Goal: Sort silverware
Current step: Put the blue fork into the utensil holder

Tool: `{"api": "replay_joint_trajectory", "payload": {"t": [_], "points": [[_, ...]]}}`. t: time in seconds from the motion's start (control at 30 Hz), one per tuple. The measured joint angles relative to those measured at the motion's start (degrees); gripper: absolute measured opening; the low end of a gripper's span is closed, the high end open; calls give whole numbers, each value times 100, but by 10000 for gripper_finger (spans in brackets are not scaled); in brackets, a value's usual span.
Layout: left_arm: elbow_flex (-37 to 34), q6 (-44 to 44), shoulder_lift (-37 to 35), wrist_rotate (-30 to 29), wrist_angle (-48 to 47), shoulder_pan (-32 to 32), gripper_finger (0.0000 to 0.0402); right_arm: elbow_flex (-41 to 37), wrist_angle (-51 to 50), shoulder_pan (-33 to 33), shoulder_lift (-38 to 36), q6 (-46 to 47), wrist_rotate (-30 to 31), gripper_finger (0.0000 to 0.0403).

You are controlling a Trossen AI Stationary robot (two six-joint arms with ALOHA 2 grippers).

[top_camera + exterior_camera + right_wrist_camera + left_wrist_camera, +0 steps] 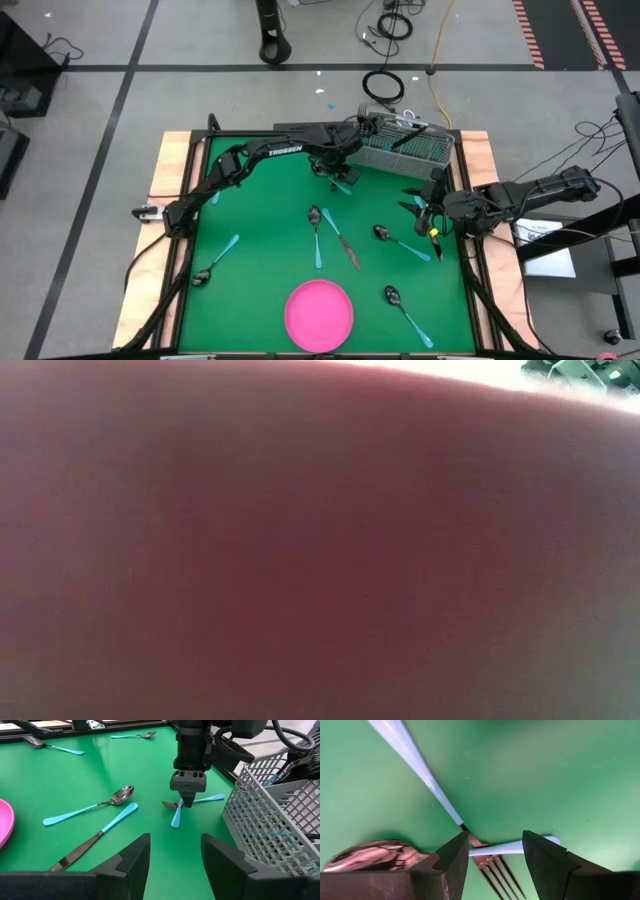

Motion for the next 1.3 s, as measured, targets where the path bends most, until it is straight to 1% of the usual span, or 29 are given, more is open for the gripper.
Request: {"api": "replay_joint_trajectory", "payload": {"t": [0.1, 0.2, 0.3, 0.37, 0.43, 0.57, 0.63, 0.73, 0.8, 0.87, 0.97, 1.03, 1.3], "points": [[0, 72, 40, 79, -83, 8, 187, 0, -5, 0, 0, 0, 0, 164], [-7, 845, 55, 160, -270, 10, 187, 0, -65, 0, 2, 0, 0, 164], [-7, 1540, -69, -209, -530, -31, 187, 0, -101, 0, 0, 0, 0, 164], [-4, 1795, -169, -494, -549, -111, 187, 0, -101, 0, 0, 0, 0, 164], [-4, 2065, -279, -586, -541, -215, 187, 0, -99, 0, 0, 0, 0, 164], [-4, 3389, -425, -672, -620, -475, 187, 0, -96, -1, 0, 0, 2, 164], [-6, 3879, -427, -706, -637, -641, 187, 0, -96, -2, 0, -2, 2, 164], [-233, 3968, -426, -802, -373, -888, 187, 0, -97, 0, 0, 0, 2, 164], [-381, 4066, -416, -1008, -293, -1017, 187, 0, -129, 0, 0, 0, 1, 164], [-441, 4190, -407, -1443, -286, -1136, 187, 0, -201, 0, 0, 0, 2, 164], [-604, 4273, -426, -2149, 5, -1317, 187, 0, -293, -1, 0, 0, 2, 164], [-715, 4272, -414, -2466, 94, -1390, 187, 0, -347, -1, 0, 0, 2, 164], [-1152, 4075, -413, -2586, 389, -1409, 187, 0, -383, 0, 0, 0, 4, 164]]}}
